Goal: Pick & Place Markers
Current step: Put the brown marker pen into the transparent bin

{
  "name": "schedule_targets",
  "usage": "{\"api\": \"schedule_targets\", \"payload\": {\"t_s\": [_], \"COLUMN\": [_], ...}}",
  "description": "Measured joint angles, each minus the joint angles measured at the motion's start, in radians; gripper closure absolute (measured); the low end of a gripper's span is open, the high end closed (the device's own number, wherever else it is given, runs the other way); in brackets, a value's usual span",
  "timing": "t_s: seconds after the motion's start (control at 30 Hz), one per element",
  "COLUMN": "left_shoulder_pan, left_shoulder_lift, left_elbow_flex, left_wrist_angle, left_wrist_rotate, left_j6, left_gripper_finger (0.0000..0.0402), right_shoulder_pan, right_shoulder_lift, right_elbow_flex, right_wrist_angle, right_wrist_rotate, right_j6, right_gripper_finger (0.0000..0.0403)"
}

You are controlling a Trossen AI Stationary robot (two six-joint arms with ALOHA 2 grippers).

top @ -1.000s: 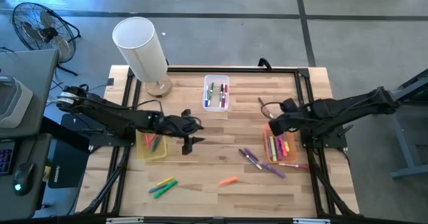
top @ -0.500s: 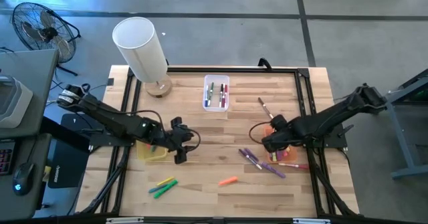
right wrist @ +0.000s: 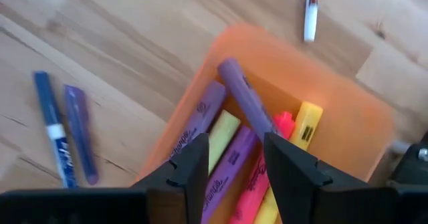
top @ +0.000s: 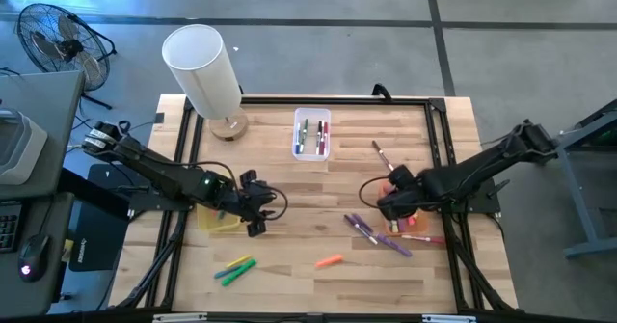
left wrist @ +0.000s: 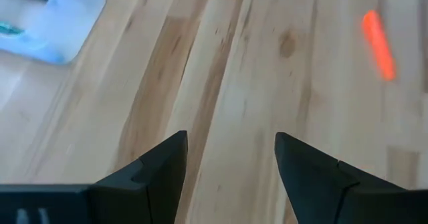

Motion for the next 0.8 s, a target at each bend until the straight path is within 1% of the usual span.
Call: {"api": "schedule_targets", "payload": {"t_s": [0.13, 0.27, 0.33, 0.4, 0.53, 0.57, 0.67, 0.73, 0.8], "left_shoulder_pan": [0.0, 0.0, 0.005, 0.025, 0.059, 0.069, 0.105, 0.121, 0.133], "left_shoulder_lift": [0.001, -0.022, -0.035, -0.037, -0.037, -0.037, -0.037, -0.037, -0.037], "left_elbow_flex": [-0.037, -0.066, -0.083, -0.105, -0.145, -0.154, -0.17, -0.191, -0.222], "left_wrist_angle": [0.003, 0.008, 0.029, 0.056, 0.151, 0.167, 0.216, 0.276, 0.35], "left_wrist_rotate": [-0.003, -0.018, 0.004, 0.044, 0.069, 0.072, 0.113, 0.136, 0.162], "left_j6": [0.04, 0.089, 0.13, 0.167, 0.253, 0.268, 0.297, 0.314, 0.336], "left_gripper_finger": [0.0191, 0.0229, 0.0257, 0.0294, 0.0382, 0.0391, 0.0384, 0.0386, 0.0396], "right_shoulder_pan": [0.0, -0.016, -0.039, -0.063, -0.128, -0.149, -0.242, -0.311, -0.381], "right_shoulder_lift": [-0.073, -0.149, -0.182, -0.207, -0.232, -0.232, -0.214, -0.173, -0.109], "right_elbow_flex": [0.0, 0.0, 0.0, 0.0, 0.0, 0.0, 0.003, 0.033, 0.093], "right_wrist_angle": [-0.001, 0.019, 0.054, 0.117, 0.342, 0.408, 0.58, 0.591, 0.53], "right_wrist_rotate": [0.064, 0.133, 0.174, 0.22, 0.265, 0.262, 0.209, 0.157, 0.129], "right_j6": [-0.016, -0.048, -0.088, -0.149, -0.389, -0.448, -0.604, -0.667, -0.711], "right_gripper_finger": [0.0269, 0.0269, 0.0269, 0.0269, 0.027, 0.027, 0.027, 0.027, 0.027]}}
